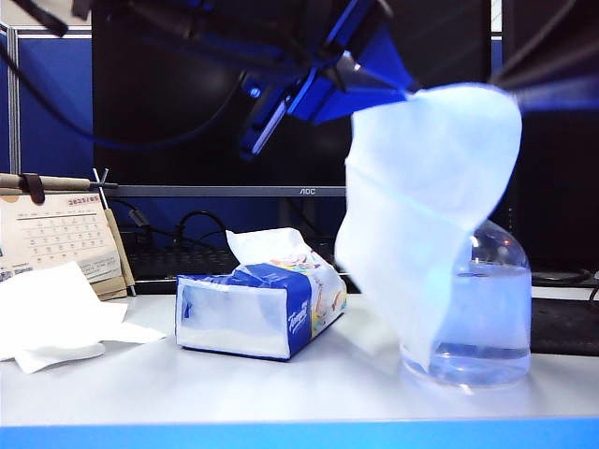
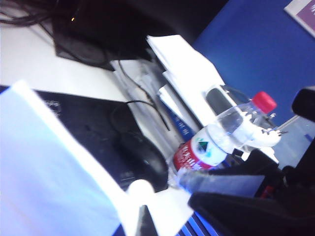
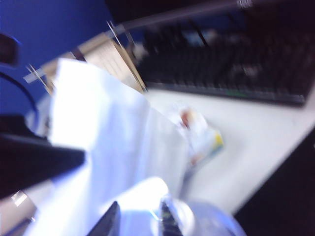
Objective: Pull out a tissue from the tissue dispenser, then press the switch of the alcohol sanitizer bottle to drop some sanitizer on the paper tissue, and finally place the treated tissue on the table.
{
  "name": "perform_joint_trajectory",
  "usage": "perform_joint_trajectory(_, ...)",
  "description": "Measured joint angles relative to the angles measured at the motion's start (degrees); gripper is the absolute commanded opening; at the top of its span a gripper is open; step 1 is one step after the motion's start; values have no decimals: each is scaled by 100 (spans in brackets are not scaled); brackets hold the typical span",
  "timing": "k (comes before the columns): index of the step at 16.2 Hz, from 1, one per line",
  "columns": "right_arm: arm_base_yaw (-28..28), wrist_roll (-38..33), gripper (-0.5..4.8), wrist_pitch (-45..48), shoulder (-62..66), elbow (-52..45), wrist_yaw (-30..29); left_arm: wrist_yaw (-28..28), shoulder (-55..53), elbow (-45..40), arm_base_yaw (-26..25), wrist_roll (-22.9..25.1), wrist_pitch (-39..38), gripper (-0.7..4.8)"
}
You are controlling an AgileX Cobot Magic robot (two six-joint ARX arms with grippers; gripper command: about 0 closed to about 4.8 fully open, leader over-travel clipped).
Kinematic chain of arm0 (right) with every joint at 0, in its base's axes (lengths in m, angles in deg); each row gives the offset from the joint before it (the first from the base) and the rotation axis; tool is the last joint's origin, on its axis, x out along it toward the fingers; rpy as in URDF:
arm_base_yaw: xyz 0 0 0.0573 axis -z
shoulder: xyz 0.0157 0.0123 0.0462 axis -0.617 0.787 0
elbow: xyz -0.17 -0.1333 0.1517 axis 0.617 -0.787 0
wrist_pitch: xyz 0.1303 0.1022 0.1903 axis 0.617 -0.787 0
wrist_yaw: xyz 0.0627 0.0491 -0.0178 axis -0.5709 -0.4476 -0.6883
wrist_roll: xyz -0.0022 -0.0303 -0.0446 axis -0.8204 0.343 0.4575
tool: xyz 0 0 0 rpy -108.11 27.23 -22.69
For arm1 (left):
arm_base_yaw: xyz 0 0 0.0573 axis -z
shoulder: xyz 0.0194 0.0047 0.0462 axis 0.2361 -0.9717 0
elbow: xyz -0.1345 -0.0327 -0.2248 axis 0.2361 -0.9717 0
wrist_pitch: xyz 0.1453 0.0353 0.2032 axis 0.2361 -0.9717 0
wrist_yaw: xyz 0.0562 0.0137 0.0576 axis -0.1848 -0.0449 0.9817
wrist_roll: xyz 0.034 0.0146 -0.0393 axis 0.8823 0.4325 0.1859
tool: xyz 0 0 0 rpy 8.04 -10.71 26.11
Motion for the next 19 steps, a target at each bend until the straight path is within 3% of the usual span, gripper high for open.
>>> perform_joint_trajectory(3, -2, 127, 106, -127, 2, 0, 210, 234, -2, -337, -4, -140, 638, -6)
perform_joint_trajectory(6, -4, 146, 106, -125, 2, 0, 404, 431, 0, -951, -4, -448, 1808, -6)
perform_joint_trajectory(8, -4, 149, 106, -125, 7, 0, 420, 459, -2, -1239, 15, -629, 2050, -6)
perform_joint_trajectory(11, -4, 149, 106, -96, 79, 0, 422, 754, -127, -1574, 273, -623, 3067, -6)
perform_joint_trajectory(15, -4, 146, 106, 28, 120, 0, 422, 734, -1073, -1589, 251, -929, 4435, -6)
perform_joint_trajectory(19, -4, 149, 106, 28, 140, 0, 417, 765, -1606, -1585, 317, -1416, 4476, -6)
